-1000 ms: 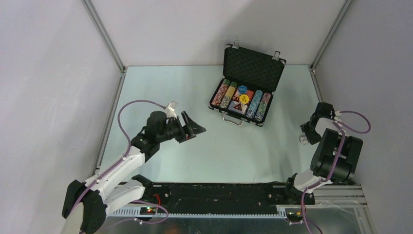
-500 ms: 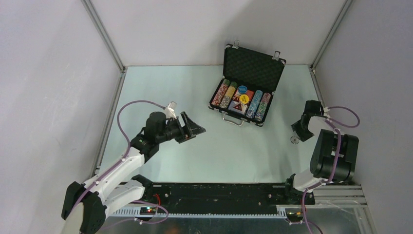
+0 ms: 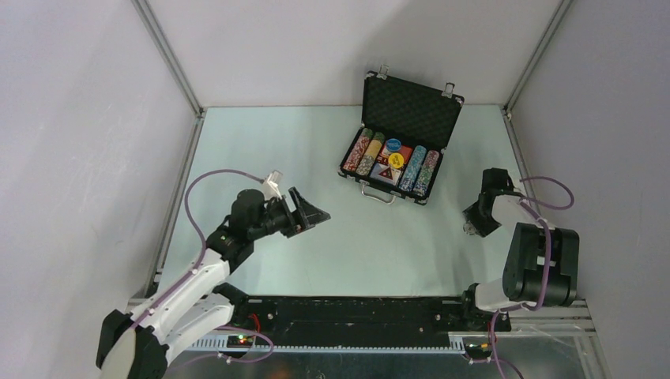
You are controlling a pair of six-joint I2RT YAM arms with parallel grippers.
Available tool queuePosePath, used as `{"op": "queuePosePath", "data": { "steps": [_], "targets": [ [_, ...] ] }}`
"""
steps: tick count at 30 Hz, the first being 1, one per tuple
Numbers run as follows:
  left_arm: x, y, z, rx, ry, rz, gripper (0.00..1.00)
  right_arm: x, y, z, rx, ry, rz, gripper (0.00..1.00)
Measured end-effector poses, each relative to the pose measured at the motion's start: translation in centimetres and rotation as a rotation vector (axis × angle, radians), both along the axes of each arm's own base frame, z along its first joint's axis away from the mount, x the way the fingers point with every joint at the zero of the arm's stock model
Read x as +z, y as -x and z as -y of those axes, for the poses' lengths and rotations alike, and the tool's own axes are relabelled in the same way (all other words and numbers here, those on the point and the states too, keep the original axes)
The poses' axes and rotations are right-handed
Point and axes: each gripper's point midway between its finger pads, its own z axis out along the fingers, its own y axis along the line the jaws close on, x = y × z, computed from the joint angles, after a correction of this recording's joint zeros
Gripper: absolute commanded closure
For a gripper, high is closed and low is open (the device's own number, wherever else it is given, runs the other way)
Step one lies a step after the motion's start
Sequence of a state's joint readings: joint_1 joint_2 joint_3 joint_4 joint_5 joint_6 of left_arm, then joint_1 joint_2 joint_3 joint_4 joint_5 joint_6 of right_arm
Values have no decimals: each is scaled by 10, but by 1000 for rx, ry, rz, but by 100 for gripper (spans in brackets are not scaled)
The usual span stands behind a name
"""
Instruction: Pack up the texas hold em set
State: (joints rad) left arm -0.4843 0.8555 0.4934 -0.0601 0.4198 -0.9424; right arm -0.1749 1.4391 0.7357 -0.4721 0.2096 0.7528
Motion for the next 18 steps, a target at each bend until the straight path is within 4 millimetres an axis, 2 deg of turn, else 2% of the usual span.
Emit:
{"op": "queuePosePath", "data": {
  "steps": [11, 18],
  "targets": [
    [17, 10, -12, 23, -8, 70, 14, -1, 24, -13, 17, 18, -62, 50],
    [55, 9, -25, 34, -66, 183, 14, -3, 44, -34, 60, 20, -126, 50]
  ]
}}
